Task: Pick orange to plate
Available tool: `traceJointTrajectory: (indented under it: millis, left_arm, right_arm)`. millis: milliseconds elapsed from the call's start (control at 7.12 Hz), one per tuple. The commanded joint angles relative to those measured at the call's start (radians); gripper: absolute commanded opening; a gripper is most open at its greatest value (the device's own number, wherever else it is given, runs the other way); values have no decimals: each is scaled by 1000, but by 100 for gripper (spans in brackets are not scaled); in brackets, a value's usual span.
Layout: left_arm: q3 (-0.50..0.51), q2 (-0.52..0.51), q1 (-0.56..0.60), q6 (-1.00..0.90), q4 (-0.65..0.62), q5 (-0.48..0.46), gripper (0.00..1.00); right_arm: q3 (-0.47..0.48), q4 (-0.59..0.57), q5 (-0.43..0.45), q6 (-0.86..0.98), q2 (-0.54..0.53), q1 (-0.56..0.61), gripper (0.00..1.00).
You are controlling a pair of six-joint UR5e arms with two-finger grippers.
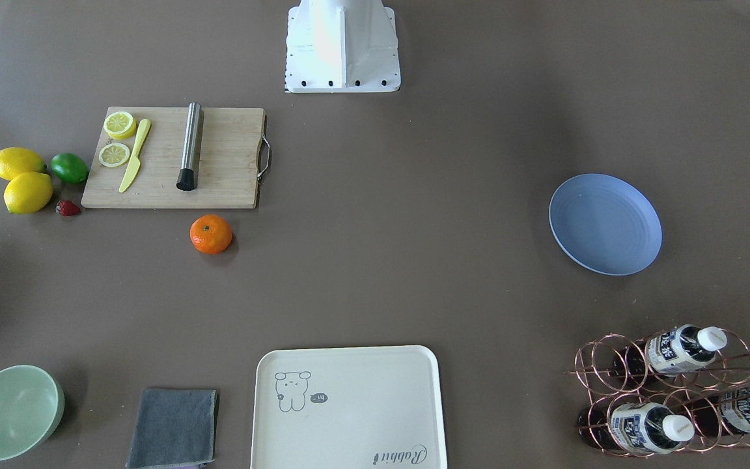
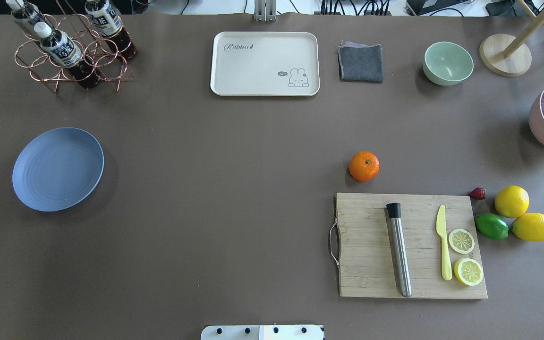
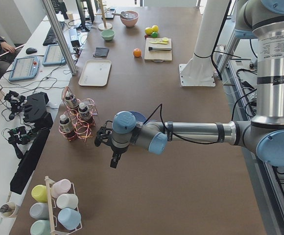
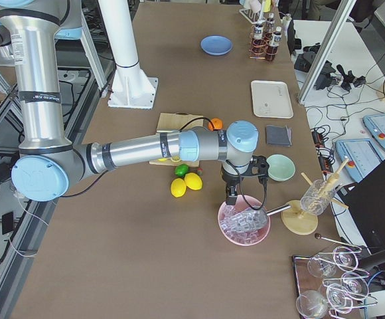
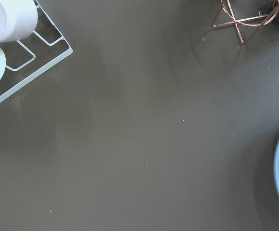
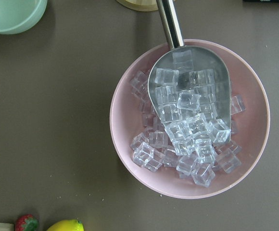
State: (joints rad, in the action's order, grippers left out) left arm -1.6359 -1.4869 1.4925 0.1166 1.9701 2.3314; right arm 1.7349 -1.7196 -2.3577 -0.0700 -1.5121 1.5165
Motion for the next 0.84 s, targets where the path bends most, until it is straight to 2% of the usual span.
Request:
traceJointTrajectory:
  millis: [0, 281, 421, 702]
  left_arm:
    - [1, 0, 0, -2, 3, 0, 98]
    - [-2, -1, 0, -2, 6, 5, 98]
    - [1, -7, 0, -2, 9, 76, 98]
    - [2, -33, 2, -2, 10, 101, 98]
  right_arm:
    - [2, 0, 0, -8, 1, -1, 100]
    - [2, 0, -2, -16, 1, -1, 100]
    - [3, 0, -2, -16, 3, -1, 100]
    - [5, 0, -2, -16, 1, -1, 100]
